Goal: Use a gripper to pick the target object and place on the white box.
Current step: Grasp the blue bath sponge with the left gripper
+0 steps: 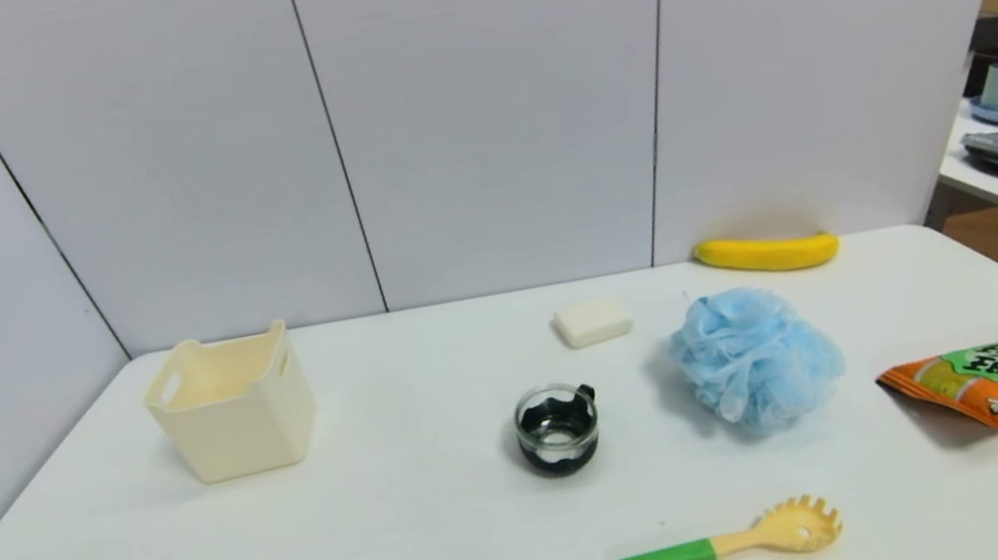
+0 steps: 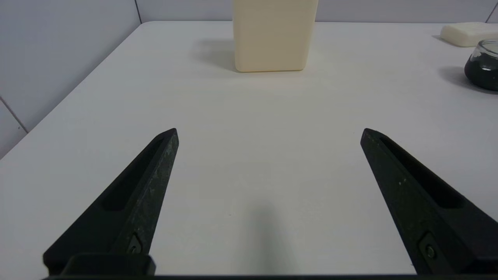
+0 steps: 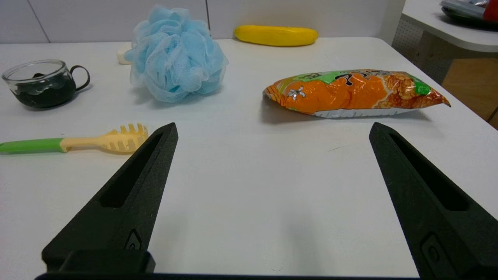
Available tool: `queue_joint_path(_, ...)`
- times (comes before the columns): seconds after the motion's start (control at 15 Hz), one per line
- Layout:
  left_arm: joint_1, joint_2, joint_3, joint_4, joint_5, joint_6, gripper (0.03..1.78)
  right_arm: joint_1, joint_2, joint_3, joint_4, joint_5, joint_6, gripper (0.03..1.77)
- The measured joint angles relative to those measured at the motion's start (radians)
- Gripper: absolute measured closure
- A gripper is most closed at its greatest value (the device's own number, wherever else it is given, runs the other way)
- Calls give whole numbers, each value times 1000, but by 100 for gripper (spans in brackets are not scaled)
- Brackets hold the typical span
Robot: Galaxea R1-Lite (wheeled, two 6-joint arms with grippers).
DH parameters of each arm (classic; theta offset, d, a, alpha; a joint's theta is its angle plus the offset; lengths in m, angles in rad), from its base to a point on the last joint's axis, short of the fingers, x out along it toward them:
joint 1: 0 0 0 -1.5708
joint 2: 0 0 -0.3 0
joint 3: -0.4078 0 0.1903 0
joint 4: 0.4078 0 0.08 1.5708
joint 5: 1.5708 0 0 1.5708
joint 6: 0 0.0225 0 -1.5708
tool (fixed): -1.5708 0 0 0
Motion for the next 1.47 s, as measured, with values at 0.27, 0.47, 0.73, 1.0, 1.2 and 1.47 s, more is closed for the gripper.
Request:
queue_joint_path(0.27, 0, 0, 0, 0, 0, 0, 12, 0, 0, 0, 0, 0, 0, 10)
queue_joint_path(0.47, 0, 0, 0, 0, 0, -1, 12, 0, 0, 0, 0, 0, 0, 10)
queue_joint_path(0.73, 0, 0, 0, 0, 0, -4, 12, 0, 0, 0, 0, 0, 0, 10)
queue_joint_path(1.0, 0, 0, 0, -1, 1, -7, 12, 0, 0, 0, 0, 0, 0, 10)
queue_joint_path(1.2, 0, 13, -1, 7, 1, -3, 12, 0, 0, 0, 0, 0, 0, 10)
queue_joint_path(1.47, -1, 131, -92, 68, -6, 20, 12, 0, 0, 0, 0, 0, 0, 10)
